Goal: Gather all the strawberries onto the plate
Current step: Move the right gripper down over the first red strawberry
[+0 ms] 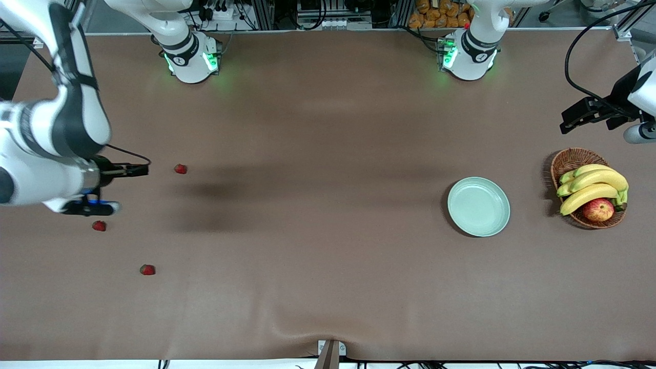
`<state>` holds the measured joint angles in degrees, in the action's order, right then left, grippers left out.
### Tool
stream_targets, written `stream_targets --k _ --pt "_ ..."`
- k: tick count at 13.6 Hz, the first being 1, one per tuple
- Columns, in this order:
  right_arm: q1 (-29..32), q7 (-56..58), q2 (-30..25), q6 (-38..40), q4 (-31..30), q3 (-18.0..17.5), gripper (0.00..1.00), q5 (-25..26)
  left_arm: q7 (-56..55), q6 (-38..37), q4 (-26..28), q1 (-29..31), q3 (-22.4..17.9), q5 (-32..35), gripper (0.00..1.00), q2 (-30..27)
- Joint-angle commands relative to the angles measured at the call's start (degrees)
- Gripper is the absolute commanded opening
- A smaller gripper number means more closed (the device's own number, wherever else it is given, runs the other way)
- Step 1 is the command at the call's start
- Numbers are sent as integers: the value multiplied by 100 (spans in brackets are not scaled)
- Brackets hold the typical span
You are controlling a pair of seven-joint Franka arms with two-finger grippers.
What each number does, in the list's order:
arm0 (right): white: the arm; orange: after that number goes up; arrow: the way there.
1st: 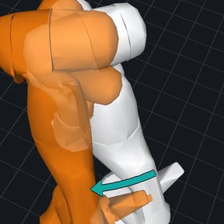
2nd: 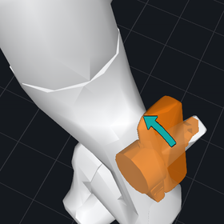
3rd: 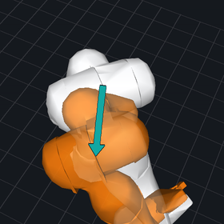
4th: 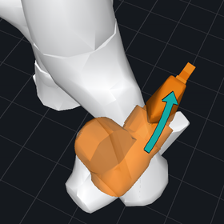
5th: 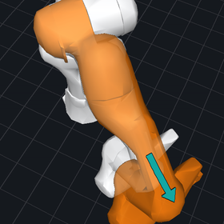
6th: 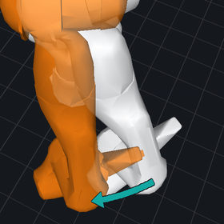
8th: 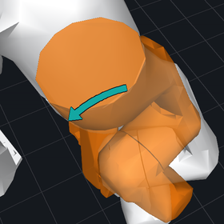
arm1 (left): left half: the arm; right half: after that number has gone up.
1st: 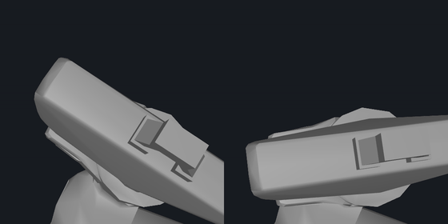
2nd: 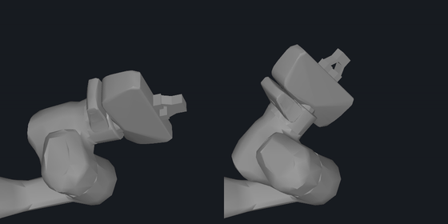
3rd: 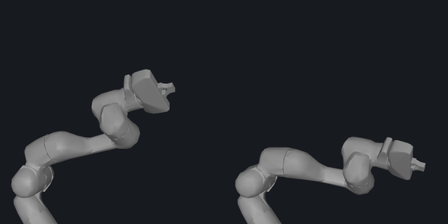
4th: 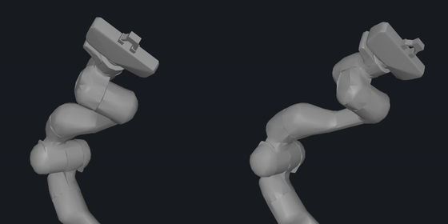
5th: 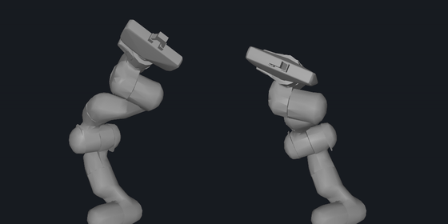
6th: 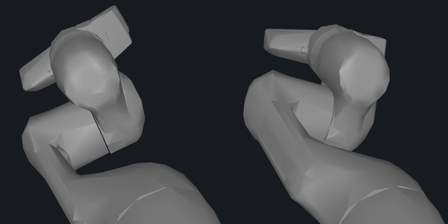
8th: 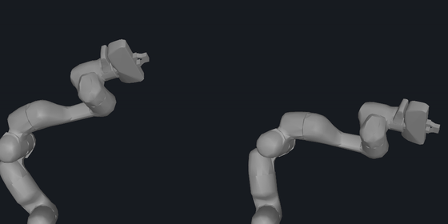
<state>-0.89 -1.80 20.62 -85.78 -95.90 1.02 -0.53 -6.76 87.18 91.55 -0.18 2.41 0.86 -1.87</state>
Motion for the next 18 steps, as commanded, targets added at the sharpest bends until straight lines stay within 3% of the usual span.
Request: stream_targets --k 1,6,12,18 --pt "1 4 -41 -244 -682 -31 100 9 113 -96 -67 9 -4 -77 100 12" --pt "1 -5 266 -1394 -1615 -31 100 9 113 -87 -67 18 -4 -86 100 12" --pt "-8 -5 969 -2073 -1756 -31 100 -8 105 -87 -67 -17 -4 -86 100 20" --pt "-26 -5 1120 -2373 -1862 -31 100 -35 105 -87 -85 0 -4 -86 100 -6"
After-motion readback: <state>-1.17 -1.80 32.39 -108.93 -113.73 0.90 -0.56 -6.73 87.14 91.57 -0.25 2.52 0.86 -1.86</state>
